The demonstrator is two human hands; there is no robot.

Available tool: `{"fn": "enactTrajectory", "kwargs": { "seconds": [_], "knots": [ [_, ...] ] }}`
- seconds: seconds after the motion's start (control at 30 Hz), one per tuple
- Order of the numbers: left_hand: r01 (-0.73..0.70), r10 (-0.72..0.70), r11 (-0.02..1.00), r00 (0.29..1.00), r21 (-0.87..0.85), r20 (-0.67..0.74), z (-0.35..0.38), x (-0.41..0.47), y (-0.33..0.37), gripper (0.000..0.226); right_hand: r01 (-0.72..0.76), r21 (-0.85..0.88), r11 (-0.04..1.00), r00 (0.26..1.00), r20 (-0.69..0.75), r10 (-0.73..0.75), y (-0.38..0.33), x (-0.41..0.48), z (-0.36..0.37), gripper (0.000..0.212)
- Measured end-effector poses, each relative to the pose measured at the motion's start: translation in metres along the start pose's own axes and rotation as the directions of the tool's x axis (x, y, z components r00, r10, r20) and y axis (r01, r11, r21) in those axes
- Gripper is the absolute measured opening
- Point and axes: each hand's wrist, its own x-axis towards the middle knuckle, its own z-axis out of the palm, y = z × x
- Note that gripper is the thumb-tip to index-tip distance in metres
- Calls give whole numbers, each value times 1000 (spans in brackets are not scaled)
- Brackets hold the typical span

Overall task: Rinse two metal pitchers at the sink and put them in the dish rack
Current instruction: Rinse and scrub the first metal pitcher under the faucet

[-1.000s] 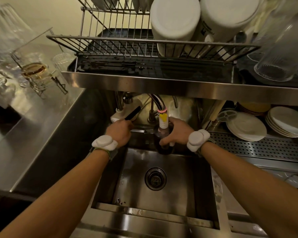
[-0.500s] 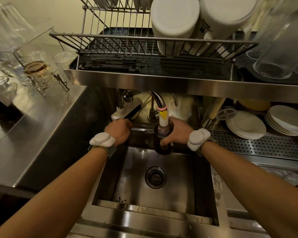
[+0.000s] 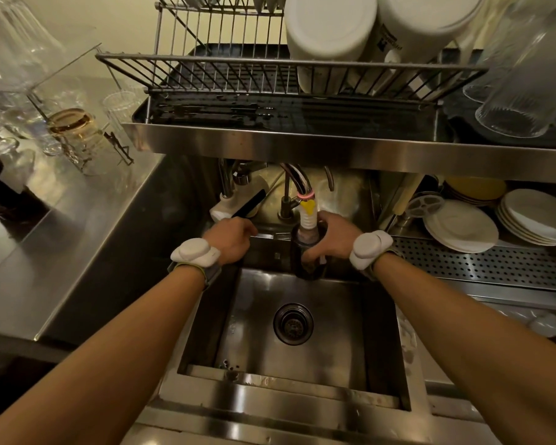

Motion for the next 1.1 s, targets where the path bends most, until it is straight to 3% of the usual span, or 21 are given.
{"fn": "enactTrajectory", "kwargs": {
  "seconds": [0.27,0.4,0.5,0.63,0.8,0.9,1.0,1.1],
  "knots": [
    [-19,19,1000,999,-13,27,1,2,5,31,-24,5,1000,999,-36,24,-5,1,-3,77],
    [-26,27,1000,999,-10,29,0,2,4,31,-16,55,998,998,69,12,-2,-2,-3,73],
    [-21,21,1000,999,-12,31,0,1,3,31,-41,72,997,999,-15,42,-2,-3,-2,78],
    [0,1,1000,999,-4,47,-1,2,-1,33,-35,80,996,997,71,29,-3,0,0,78],
    [-23,65,969,984,-247,163,4,2,16,42,-46,81,996,999,-8,47,1,-1,-2,84],
    [20,69,894,981,-448,182,12,6,32,11,-33,84,996,999,19,32,0,-1,2,80],
    [44,67,879,975,-475,213,15,11,41,32,-25,92,995,1000,14,24,5,-4,3,84],
    [48,69,874,973,-484,221,19,11,42,29,-48,126,991,998,41,43,14,-11,6,89]
  ]
}}
